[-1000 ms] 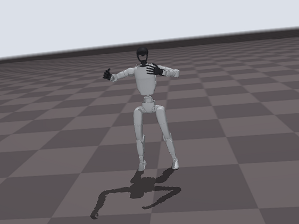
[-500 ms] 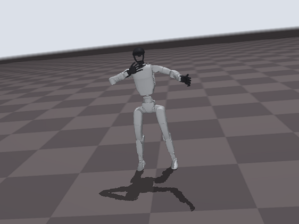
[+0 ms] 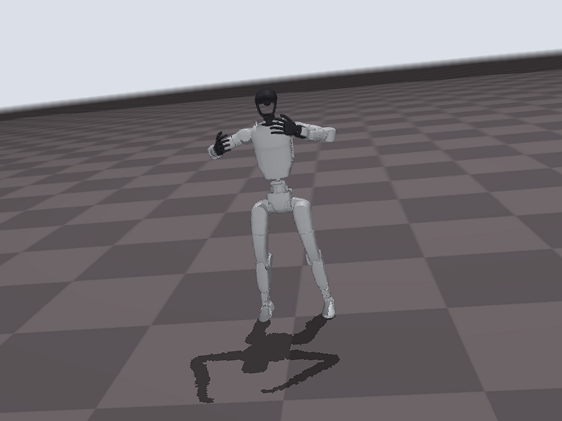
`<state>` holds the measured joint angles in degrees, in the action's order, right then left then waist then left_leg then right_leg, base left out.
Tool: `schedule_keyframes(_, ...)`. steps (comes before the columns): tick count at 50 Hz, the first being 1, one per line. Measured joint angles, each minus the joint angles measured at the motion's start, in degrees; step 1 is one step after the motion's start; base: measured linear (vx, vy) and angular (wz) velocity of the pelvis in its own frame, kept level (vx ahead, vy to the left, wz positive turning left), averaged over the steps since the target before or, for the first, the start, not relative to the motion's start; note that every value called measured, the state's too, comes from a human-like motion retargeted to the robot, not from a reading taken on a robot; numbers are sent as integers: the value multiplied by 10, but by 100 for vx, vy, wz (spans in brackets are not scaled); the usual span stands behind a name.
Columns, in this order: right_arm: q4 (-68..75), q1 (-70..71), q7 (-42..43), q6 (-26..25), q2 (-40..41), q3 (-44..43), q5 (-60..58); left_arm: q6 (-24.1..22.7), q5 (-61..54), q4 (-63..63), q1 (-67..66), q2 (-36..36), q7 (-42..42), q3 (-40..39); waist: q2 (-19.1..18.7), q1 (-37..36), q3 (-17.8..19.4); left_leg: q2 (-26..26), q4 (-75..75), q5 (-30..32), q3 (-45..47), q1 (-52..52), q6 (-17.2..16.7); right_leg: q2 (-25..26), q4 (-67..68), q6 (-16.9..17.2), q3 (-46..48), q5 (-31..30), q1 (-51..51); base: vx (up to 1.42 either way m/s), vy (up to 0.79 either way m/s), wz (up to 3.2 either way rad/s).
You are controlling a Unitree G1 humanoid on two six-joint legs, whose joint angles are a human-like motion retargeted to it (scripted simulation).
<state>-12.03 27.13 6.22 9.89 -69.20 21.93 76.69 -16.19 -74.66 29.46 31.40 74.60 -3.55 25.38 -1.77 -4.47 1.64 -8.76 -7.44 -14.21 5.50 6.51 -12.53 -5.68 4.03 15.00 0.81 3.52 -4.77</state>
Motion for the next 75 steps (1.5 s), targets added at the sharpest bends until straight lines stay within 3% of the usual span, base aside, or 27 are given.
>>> schedule_keyframes(3, -159, 32, -30, 5, -19, 53, -37, -1, 17, -154, -57, -12, 62, -83, -1, 0, 1, 4, -2, 1, -1, -3, 5, -4, -1, 0, 0, 0, 1, 0, 0, 0)
schedule_keyframes(9, -391, 202, 5, 34, -26, 172, -332, 29, -19, -465, -84, -58, 194, -157, -6, 6, 5, 14, 1, 9, -3, -7, 22, -14, -4, 0, 2, -2, 4, 0, 0, 0)
schedule_keyframes(12, -415, 234, 7, 40, -21, 189, -336, 52, -55, -585, -81, -68, 233, -169, -10, 14, 7, 16, 3, 13, -5, -8, 26, -16, -5, 0, 3, -3, 5, 0, 0, 0)
schedule_keyframes(15, -356, 212, 41, 50, -40, 161, -310, 57, -65, -618, -91, -70, 240, -184, -13, 19, 9, 15, 4, 13, -5, -7, 25, -15, -5, 0, 4, -3, 4, 0, 0, 0)
schedule_keyframes(18, -231, 156, 69, 51, -64, 96, -302, 64, -57, -523, -128, -57, 179, -184, -10, 15, 10, 10, 4, 11, -4, -5, 20, -11, -3, 0, 5, -3, 2, 0, 0, 0)
schedule_keyframes(21, -74, 97, 117, 38, -64, 34, -297, 46, -118, -341, -151, -45, 127, -155, 0, 4, 9, 7, 6, 9, -3, 0, 15, -7, -2, 0, 4, -3, 1, 0, 0, 0)
schedule_keyframes(23, 41, 77, 146, 10, -60, 9, -315, 37, -111, -207, -139, -23, 80, -111, 9, -6, 7, 4, 7, 7, -2, 2, 10, -3, -1, 0, 3, -3, 0, 0, 0, 0)
schedule_keyframes(25, 166, 81, 125, -55, -73, 4, -412, 33, -60, -78, -95, 0, 32, -52, 18, -15, 6, 2, 8, 6, -1, 4, 10, -1, -1, 0, 3, -4, -1, 0, 0, 0)
schedule_keyframes(26, 203, 82, 172, -56, -57, 5, -378, 24, -54, -19, -64, -1, 28, -16, 21, -16, 7, 0, 9, 6, -1, 5, 7, 0, 0, 0, 3, -4, -2, 0, 0, 0)
schedule_keyframes(28, 259, 83, 209, -61, -38, 7, -334, 18, -47, 88, 2, -8, 3, 56, 27, -19, 8, -2, 9, 5, -1, 7, 4, 3, 0, 0, 3, -4, -3, 0, 0, 0)
schedule_keyframes(32, 220, 60, 166, -33, -25, -2, -255, 26, -55, 195, 73, -28, -60, 131, 32, -20, 9, -8, 5, 3, -1, 5, -1, 9, -1, 0, 2, -6, -3, 0, 0, 0)
schedule_keyframes(35, 97, 34, 99, -16, -35, -10, -234, 15, 3, 150, 72, -12, -45, 106, 36, -23, 8, -9, 1, 1, -2, 2, -2, 10, -1, 0, 1, -6, -2, 0, 0, 0)
schedule_keyframes(39, -120, 52, -4, 3, -54, 13, -218, 13, 123, -29, 27, 15, 28, 23, 36, -24, 7, -7, -4, 1, -3, -4, 2, 8, -1, 0, 1, -6, 1, 0, 0, 0)
schedule_keyframes(45, -386, 191, -75, 33, -23, 140, -231, 51, 201, -352, -29, -22, 161, -33, 31, -16, 6, 1, -9, 5, -6, -11, 17, 0, -4, 0, 2, -7, 3, 0, 0, 0)
schedule_keyframes(51, -368, 213, -36, 39, -27, 150, -254, 113, 232, -570, -55, -55, 225, -69, 22, 10, 7, 7, -7, 9, -10, -15, 26, -7, -5, 0, 6, -6, 4, 0, 0, 0)
schedule_keyframes(55, -207, 139, 35, 36, -61, 90, -284, 95, 113, -478, -109, -61, 199, -93, 22, 11, 11, 5, -1, 10, -7, -10, 23, -6, -3, 0, 5, -6, 4, 0, 0, 0)
schedule_keyframes(60, 51, 39, 69, 28, -19, 21, -105, 27, -22, -138, -160, -51, 70, -75, 28, -2, 12, -5, 3, 6, 2, -2, 6, 5, -2, 0, -1, -8, 4, 0, 0, 0)
schedule_keyframes(63, 202, 30, 80, -1, 12, -7, -15, 36, -85, 48, -123, -56, -22, -21, 33, -12, 13, -9, 5, 3, 6, 3, 0, 9, -1, 0, -5, -9, 4, 0, 0, 0)
schedule_keyframes(65, 340, 64, -22, -50, -21, 0, -212, 46, -93, 132, -66, -57, -110, 31, 36, -25, 14, -12, 7, 3, 10, 4, -1, 13, 1, 0, -8, -8, 6, 0, 0, 0)
schedule_keyframes(67, 346, 50, 121, -21, 24, -28, -27, 46, -129, 185, -41, -69, -91, 55, 36, -26, 16, -13, 8, 3, 10, 7, -5, 14, 1, 0, -8, -9, 4, 0, 0, 0)
schedule_keyframes(70, 333, 33, 149, -14, 9, -40, -78, 33, -98, 181, -24, -48, -81, 43, 35, -36, 14, -15, 8, 3, 12, 6, -7, 17, 0, 0, -9, -9, 5, 0, 0, 0)
schedule_keyframes(75, 122, 9, 142, -2, -44, -12, -215, 20, 3, -24, -61, 2, -5, -37, 30, -37, 8, -12, 8, 4, 8, 2, -1, 13, 1, 0, -4, -5, 7, 0, 0, 0)
